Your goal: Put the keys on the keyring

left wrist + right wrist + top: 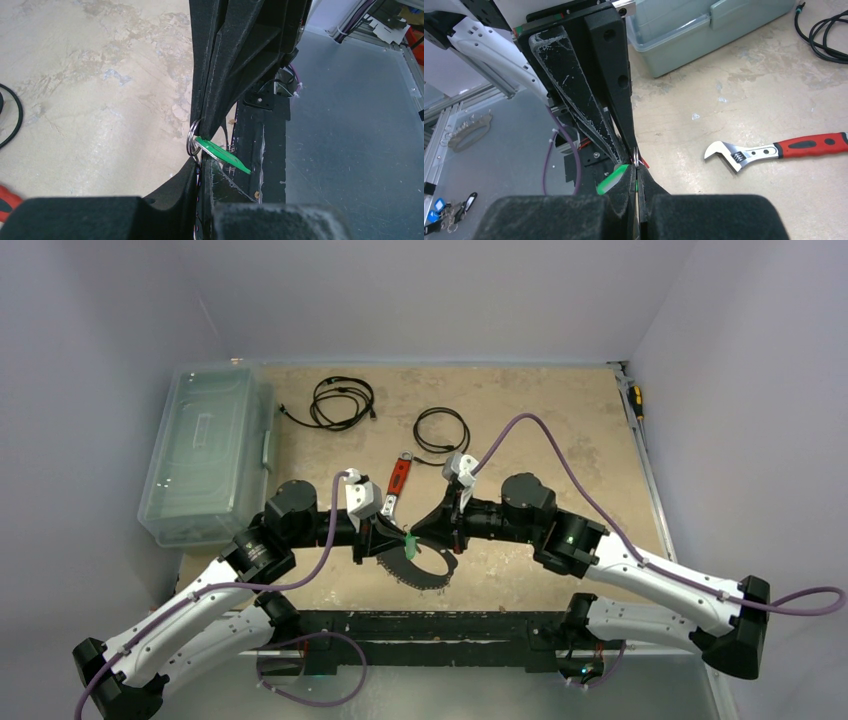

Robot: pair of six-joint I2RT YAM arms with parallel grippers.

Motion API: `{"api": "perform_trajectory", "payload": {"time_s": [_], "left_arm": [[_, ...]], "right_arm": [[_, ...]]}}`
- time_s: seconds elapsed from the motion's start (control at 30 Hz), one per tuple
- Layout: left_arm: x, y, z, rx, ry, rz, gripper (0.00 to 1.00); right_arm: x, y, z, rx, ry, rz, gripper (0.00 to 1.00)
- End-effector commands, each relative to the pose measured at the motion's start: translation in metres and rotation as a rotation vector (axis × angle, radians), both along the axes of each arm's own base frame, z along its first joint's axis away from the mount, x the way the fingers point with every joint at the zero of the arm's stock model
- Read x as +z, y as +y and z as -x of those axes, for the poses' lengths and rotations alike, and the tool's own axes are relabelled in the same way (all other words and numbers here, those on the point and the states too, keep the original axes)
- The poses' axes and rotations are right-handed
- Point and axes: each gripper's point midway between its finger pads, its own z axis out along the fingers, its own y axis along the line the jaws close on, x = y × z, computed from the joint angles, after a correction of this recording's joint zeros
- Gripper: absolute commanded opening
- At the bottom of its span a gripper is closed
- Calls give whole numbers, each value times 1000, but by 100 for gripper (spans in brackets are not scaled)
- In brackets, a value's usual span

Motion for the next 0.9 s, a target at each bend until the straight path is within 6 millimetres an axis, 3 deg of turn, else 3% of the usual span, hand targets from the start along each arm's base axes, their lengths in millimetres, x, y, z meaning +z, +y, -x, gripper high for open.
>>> {"api": "perform_trajectory", "payload": {"time_s": [0.0,0.87], "left_arm": [[20,-3,0,-12,-47,63,0],[22,-2,-1,-1,-52,66,0]], "right_arm": [[26,2,-10,-56,-22,-50,0],[6,-8,-15,-142,96,44,0]]}}
